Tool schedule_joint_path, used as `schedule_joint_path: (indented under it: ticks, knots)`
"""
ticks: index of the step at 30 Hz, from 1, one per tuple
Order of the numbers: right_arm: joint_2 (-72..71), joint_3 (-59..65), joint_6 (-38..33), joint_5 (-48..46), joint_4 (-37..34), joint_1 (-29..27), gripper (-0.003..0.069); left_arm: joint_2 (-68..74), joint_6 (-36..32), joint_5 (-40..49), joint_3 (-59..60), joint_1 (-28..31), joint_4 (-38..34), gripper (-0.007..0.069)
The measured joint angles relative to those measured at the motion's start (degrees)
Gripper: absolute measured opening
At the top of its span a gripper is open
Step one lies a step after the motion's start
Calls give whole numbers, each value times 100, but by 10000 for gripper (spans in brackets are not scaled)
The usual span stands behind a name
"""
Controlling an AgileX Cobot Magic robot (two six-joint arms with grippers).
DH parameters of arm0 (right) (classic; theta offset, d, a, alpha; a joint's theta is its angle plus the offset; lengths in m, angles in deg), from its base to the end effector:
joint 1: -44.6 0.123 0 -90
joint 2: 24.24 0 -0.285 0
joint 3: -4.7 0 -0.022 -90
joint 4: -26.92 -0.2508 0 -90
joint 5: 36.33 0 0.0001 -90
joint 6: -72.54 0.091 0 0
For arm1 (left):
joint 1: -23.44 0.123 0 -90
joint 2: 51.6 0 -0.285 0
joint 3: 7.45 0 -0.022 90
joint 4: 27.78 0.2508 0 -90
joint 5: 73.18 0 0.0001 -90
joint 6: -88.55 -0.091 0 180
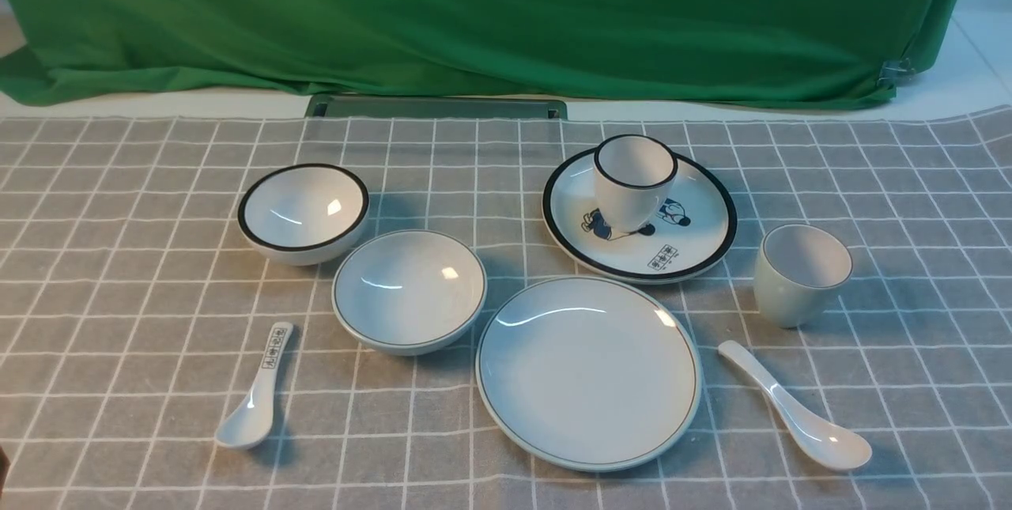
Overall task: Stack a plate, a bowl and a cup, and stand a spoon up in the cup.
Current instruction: Use the left arm to grab a blue rice bowl
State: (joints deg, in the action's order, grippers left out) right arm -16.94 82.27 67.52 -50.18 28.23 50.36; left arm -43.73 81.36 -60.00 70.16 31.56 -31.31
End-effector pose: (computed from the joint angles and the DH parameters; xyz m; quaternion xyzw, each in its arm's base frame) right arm 0.0548 0.0050 0.1897 -0.0779 0.7548 -0.0051 0.6513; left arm 0.0555 0.0066 0.1900 -0.0243 0.7579 0.0621 0.6489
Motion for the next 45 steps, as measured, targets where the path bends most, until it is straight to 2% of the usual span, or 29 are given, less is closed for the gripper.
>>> schedule_joint_path:
  ticks: [16,22,25,28,30,33,36,39,43,45]
  knots:
    - [0,0,0,-2,0,0,242,0,37,-104,0,0,-69,17]
    - [0,0,0,-2,0,0,242,0,1288,-1449,0,0,-1755,17]
    - [0,0,0,-2,0,0,242,0,1641,-2103,0,0,-2061,17]
    - [0,0,0,-2,0,0,242,0,1943,-2340,-19,0,-2097,17]
    - [0,0,0,-2,0,0,242,101,2165,-1657,-400,-73,-1884,17]
    - [0,0,0,-2,0,0,242,418,2058,-920,-968,-217,-1536,17]
    - [0,0,0,-2,0,0,242,1520,848,801,-2319,-646,-1488,17]
    - [0,0,0,-2,0,0,242,2447,-27,1857,-3095,-980,-1767,17]
    - [0,0,0,-2,0,0,242,3442,-804,2637,-3767,-1244,-2022,17]
    - [0,0,0,-2,0,0,242,3749,-1067,2705,-3850,-1271,-2173,17]
